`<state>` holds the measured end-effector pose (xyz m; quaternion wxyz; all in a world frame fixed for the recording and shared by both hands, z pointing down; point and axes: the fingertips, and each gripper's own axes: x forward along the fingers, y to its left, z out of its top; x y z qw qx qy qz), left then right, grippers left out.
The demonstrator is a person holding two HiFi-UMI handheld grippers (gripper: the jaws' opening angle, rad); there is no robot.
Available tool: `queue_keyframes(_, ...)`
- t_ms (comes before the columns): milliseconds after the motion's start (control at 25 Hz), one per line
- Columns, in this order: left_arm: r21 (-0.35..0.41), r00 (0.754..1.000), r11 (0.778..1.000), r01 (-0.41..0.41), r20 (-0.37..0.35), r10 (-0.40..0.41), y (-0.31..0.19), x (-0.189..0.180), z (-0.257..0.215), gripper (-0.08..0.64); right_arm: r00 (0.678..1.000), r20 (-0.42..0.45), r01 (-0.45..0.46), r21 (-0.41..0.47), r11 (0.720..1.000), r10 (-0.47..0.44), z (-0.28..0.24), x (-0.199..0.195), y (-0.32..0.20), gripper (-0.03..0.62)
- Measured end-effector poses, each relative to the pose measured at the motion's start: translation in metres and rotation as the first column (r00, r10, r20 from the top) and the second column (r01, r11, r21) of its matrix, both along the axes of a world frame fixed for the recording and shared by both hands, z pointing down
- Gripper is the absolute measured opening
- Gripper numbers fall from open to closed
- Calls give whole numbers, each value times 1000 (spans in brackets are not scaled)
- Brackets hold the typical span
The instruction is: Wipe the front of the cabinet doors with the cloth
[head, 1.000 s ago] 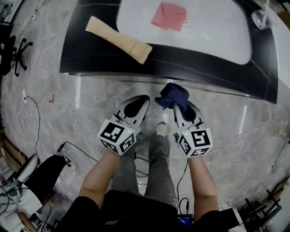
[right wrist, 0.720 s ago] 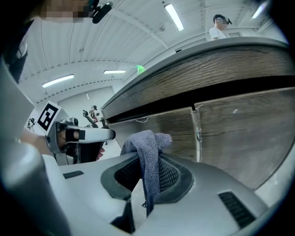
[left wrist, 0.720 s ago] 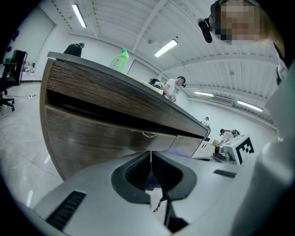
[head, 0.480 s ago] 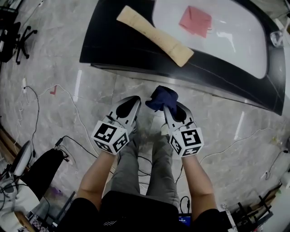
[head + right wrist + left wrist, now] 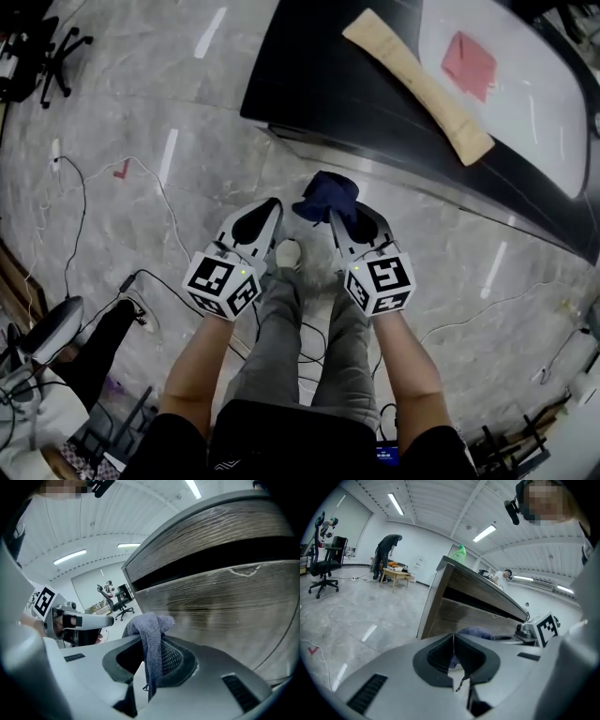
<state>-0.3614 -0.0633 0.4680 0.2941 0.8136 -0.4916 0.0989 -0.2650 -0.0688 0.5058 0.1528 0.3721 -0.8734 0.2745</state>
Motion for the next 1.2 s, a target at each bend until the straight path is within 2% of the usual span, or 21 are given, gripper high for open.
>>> queue_keyframes(320, -33, 1000, 999, 19, 10, -19, 3, -44, 18, 17, 1000, -9, 21, -5, 1000, -21, 23, -51, -22, 71)
queue_keyframes(600, -45, 1000, 999, 14, 26, -13, 0, -54, 26, 17, 1000, -9, 14, 2, 1000, -14, 27, -61, -40, 71)
queue_keyframes(840, -45, 999, 999, -26, 23, 27, -5, -20, 25, 17, 1000, -15, 4, 18, 1000, -3, 20, -32, -40, 71)
queue_keyframes(1200, -49, 991, 990, -128, 19, 129, -3, 68, 27, 17, 994, -54, -92, 11, 996, 93, 25, 65, -32, 71)
